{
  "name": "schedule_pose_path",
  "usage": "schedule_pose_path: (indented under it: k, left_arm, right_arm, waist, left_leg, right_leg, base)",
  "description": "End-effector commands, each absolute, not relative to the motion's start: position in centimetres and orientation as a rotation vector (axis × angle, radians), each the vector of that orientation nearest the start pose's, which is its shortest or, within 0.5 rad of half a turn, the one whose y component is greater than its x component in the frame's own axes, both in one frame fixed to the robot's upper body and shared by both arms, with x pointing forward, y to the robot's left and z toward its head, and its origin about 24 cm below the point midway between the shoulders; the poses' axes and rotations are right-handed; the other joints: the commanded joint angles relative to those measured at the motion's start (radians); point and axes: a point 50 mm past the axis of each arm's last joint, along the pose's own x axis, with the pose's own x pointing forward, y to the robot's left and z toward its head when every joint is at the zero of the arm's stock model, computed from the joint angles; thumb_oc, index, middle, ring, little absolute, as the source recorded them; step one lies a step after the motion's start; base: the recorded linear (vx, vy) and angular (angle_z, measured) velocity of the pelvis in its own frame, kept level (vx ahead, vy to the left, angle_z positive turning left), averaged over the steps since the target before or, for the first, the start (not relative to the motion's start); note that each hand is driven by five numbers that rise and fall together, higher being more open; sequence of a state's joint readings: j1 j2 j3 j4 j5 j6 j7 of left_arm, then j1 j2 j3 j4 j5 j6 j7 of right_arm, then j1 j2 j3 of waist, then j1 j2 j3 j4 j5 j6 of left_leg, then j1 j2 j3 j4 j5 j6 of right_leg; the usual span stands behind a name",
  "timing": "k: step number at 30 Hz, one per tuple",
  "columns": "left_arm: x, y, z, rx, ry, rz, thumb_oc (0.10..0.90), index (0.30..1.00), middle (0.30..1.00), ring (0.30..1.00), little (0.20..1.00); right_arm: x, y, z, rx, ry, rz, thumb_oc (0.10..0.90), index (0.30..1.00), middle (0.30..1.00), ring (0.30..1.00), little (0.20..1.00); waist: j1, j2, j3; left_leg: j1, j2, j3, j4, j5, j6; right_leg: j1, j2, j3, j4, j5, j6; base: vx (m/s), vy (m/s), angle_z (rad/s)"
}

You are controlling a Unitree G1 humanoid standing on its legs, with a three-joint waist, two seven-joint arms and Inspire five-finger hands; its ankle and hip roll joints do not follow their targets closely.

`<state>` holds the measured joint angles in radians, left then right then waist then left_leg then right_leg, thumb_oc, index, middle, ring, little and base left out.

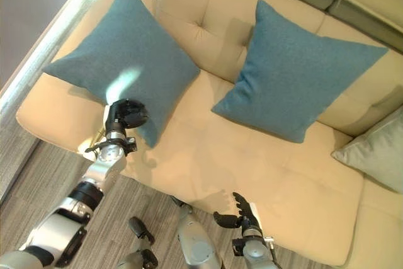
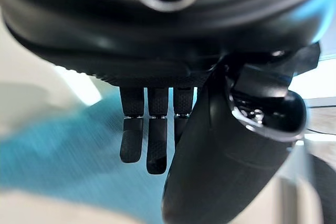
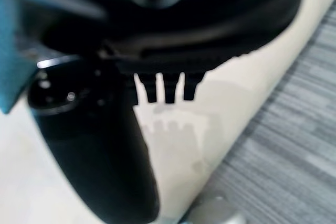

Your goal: Pick up all the scattered cushions and arrange them neatly on the sofa.

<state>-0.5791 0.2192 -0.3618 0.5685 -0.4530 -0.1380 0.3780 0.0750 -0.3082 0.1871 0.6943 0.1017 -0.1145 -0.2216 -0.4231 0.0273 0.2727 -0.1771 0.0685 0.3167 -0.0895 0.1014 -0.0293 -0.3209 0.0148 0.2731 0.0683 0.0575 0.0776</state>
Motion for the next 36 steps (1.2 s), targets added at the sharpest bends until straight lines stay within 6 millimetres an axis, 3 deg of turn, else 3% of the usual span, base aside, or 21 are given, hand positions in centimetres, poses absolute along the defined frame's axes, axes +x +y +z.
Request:
schedule_pose_path:
  k: [1,3,4,5,6,13,21,25,30,36]
  left_arm:
    - [34.9,11.4,10.2,-0.109,-0.192,0.024,0.400,0.300,0.300,0.300,0.300]
    - [34.8,11.6,10.0,-0.089,-0.192,0.050,0.400,0.300,0.300,0.300,0.300]
    - [34.7,11.7,9.9,-0.087,-0.191,0.068,0.679,0.719,0.719,0.719,0.719]
    - [34.7,11.7,9.9,-0.087,-0.191,0.068,0.758,0.836,0.836,0.836,0.836]
    - [34.7,11.9,9.7,-0.085,-0.182,0.090,0.800,0.900,0.900,0.900,0.900]
    - [36.0,14.4,9.6,0.036,-0.140,0.304,0.800,0.900,0.900,0.900,0.900]
    - [38.3,18.7,11.6,0.299,-0.123,0.450,0.800,0.900,0.900,0.900,0.900]
    - [38.3,18.2,11.4,0.259,-0.107,0.480,0.800,0.900,0.900,0.900,0.900]
    - [37.3,14.0,11.0,0.049,-0.132,0.462,0.800,0.900,0.900,0.900,0.900]
    - [35.0,12.1,9.5,-0.018,-0.150,0.437,0.800,0.900,0.900,0.900,0.900]
  right_arm:
    - [14.5,-25.8,-9.9,-0.380,0.674,-0.220,0.800,0.900,0.900,0.900,0.900]
    - [14.2,-25.6,-10.2,-0.379,0.691,-0.220,0.800,0.900,0.900,0.900,0.900]
    - [14.1,-25.5,-10.3,-0.378,0.697,-0.221,0.800,0.900,0.900,0.900,0.900]
    - [14.1,-25.5,-10.3,-0.378,0.697,-0.221,0.800,0.900,0.900,0.900,0.900]
    - [14.1,-25.5,-10.4,-0.377,0.700,-0.223,0.800,0.900,0.900,0.900,0.900]
    - [14.5,-24.9,-9.9,-0.384,0.660,-0.212,0.800,0.900,0.900,0.900,0.900]
    - [15.1,-25.1,-9.2,-0.414,0.618,-0.171,0.800,0.900,0.900,0.900,0.900]
    - [14.9,-24.8,-9.5,-0.407,0.632,-0.174,0.800,0.900,0.900,0.900,0.900]
    - [15.3,-24.2,-9.8,-0.394,0.630,-0.207,0.800,0.900,0.900,0.900,0.900]
    - [15.4,-23.5,-9.8,-0.371,0.615,-0.227,0.800,0.900,0.900,0.900,0.900]
  waist:
    - [0.011,-0.012,-0.097]
    - [0.020,-0.018,-0.099]
    - [0.023,-0.020,-0.098]
    - [0.023,-0.020,-0.098]
    - [0.025,-0.022,-0.096]
    - [0.009,-0.038,-0.090]
    - [-0.015,-0.036,-0.052]
    - [-0.017,-0.039,-0.042]
    - [-0.002,-0.041,-0.038]
    - [0.030,-0.051,-0.037]
  left_leg:
    - [0.098,0.001,-0.003,0.002,-0.116,-0.055]
    - [0.105,-0.001,-0.011,0.002,-0.115,-0.054]
    - [0.107,-0.001,-0.014,0.002,-0.115,-0.054]
    - [0.107,-0.001,-0.014,0.002,-0.115,-0.054]
    - [0.109,0.000,-0.016,0.002,-0.114,-0.054]
    - [0.105,0.007,0.006,0.002,-0.115,-0.056]
    - [0.083,0.021,0.036,0.002,-0.104,-0.064]
    - [0.073,0.021,0.030,0.008,-0.100,-0.066]
    - [0.071,0.015,0.006,0.014,-0.100,-0.066]
    - [0.081,0.010,-0.005,0.016,-0.109,-0.065]
  right_leg:
    - [0.013,0.044,-0.025,0.006,-0.067,0.016]
    - [0.023,0.044,-0.032,0.009,-0.070,0.014]
    - [0.026,0.043,-0.036,0.010,-0.071,0.014]
    - [0.026,0.043,-0.036,0.009,-0.071,0.014]
    - [0.028,0.043,-0.038,0.010,-0.071,0.013]
    - [0.004,0.058,-0.020,0.023,-0.068,0.015]
    - [-0.053,0.064,-0.023,0.066,-0.078,0.025]
    - [-0.064,0.062,-0.031,0.080,-0.086,0.022]
    - [-0.057,0.060,-0.033,0.078,-0.094,0.013]
    - [-0.034,0.057,-0.037,0.058,-0.092,0.007]
  base:
    - [-0.02,-0.027,0.11]
    - [-0.02,-0.036,0.09]
    - [-0.02,-0.022,0.16]
    - [-0.02,-0.019,0.14]
    - [-0.03,-0.013,0.08]
    - [-0.02,-0.014,-0.04]
    - [0.01,-0.009,-0.12]
    - [0.03,-0.052,-0.09]
    - [0.04,-0.044,0.20]
    - [0.03,-0.024,0.06]
